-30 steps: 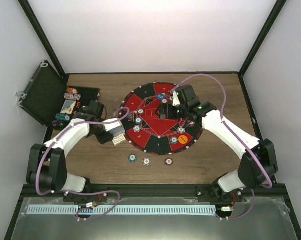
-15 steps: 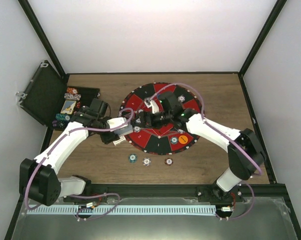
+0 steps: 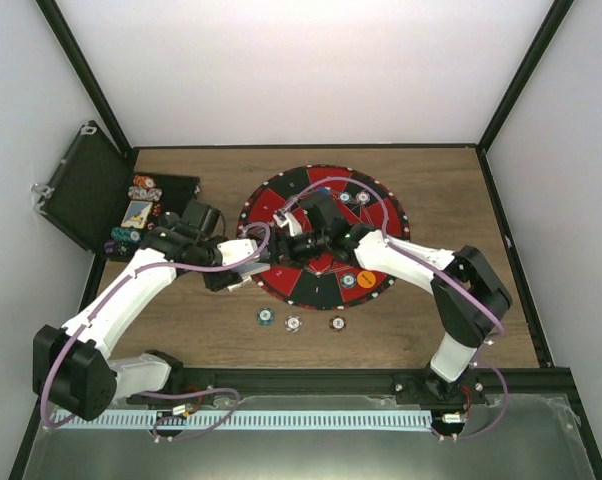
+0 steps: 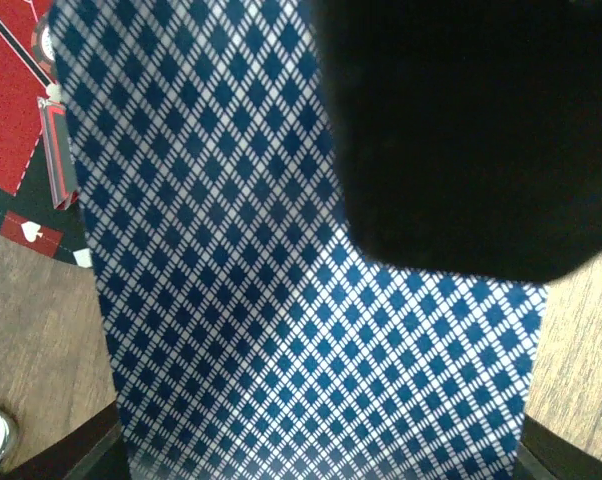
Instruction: Distribute texas hold em gaming equipment
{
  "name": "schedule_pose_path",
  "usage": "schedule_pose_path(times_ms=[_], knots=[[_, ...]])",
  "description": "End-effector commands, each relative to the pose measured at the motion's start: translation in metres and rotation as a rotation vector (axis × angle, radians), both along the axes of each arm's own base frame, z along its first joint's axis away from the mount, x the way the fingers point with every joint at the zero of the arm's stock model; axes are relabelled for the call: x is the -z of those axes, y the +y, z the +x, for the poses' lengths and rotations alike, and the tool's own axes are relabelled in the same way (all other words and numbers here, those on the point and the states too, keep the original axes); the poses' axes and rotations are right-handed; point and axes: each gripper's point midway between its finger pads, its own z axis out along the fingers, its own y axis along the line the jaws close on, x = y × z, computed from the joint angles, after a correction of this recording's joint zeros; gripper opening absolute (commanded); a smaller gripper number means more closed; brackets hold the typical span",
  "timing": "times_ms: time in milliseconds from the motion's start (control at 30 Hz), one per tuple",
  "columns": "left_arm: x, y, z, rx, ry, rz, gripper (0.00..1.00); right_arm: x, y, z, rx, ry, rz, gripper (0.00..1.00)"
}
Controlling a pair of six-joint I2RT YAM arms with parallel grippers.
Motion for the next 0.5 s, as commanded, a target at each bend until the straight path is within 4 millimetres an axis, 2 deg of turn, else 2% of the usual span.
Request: schedule_pose_path(times_ms=[0, 133, 367, 467], knots=[[-0.013, -0.006, 0.002, 0.019, -0.043, -0.019, 0.04, -0.014, 0.014, 0.0, -0.032, 0.003, 0.07, 0.77], [-0.016, -0.008, 0.003, 0.022, -0.054, -0.026, 0.04, -0.015, 0.021, 0.0, -0.048, 0.034, 0.107, 0.67], [-0.019, -0.012, 0.004, 0.027, -0.068, -0.041, 0.04, -0.018, 0.025, -0.006, -0.069, 0.086, 0.174, 0.34], [-0.02, -0.014, 0.006, 0.023, -0.074, -0.049, 0.05, -0.021, 0.024, -0.011, -0.081, 0.106, 0.206, 0.24]])
